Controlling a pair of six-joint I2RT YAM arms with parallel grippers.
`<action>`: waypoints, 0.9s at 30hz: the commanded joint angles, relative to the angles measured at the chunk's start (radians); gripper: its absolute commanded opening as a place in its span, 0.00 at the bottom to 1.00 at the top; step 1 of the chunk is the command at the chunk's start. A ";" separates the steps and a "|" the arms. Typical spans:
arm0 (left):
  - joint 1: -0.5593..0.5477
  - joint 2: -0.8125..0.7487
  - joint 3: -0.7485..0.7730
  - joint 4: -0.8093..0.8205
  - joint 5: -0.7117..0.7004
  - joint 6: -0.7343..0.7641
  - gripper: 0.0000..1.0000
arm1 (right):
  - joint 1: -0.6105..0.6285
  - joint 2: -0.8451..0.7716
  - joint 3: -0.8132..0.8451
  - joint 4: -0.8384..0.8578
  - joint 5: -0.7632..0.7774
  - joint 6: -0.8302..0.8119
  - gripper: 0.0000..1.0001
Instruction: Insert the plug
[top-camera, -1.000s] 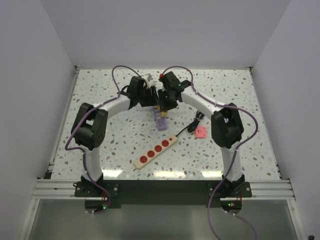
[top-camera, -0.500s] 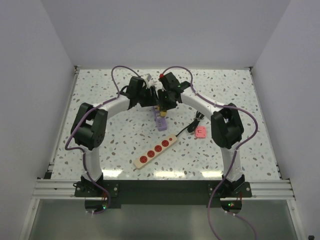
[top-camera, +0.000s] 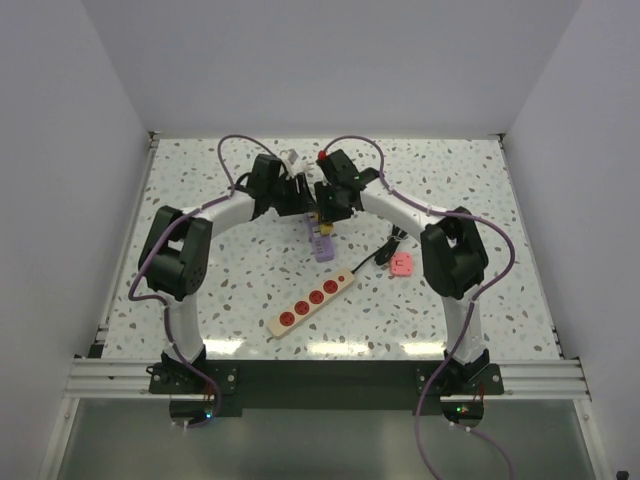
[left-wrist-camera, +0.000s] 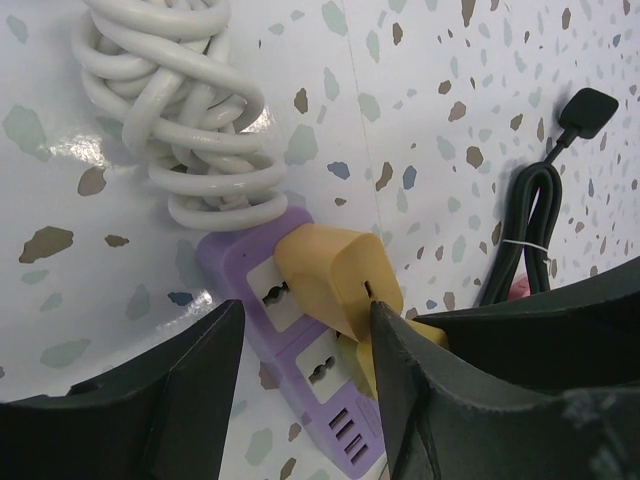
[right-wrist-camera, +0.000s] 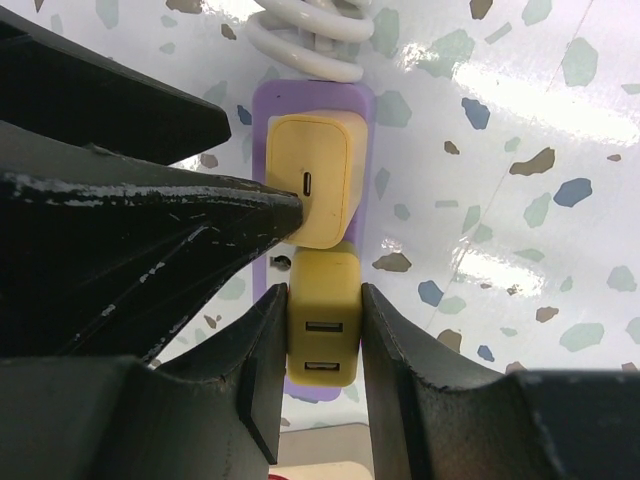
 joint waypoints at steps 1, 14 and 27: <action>0.017 0.051 -0.065 -0.181 -0.057 0.038 0.57 | -0.002 -0.054 -0.015 0.046 0.042 -0.027 0.00; 0.073 0.004 -0.030 -0.173 0.000 -0.012 0.77 | 0.015 -0.088 -0.133 0.113 0.107 -0.038 0.00; 0.118 -0.093 -0.071 -0.190 -0.014 0.003 0.77 | 0.037 0.004 -0.056 0.079 0.150 -0.081 0.00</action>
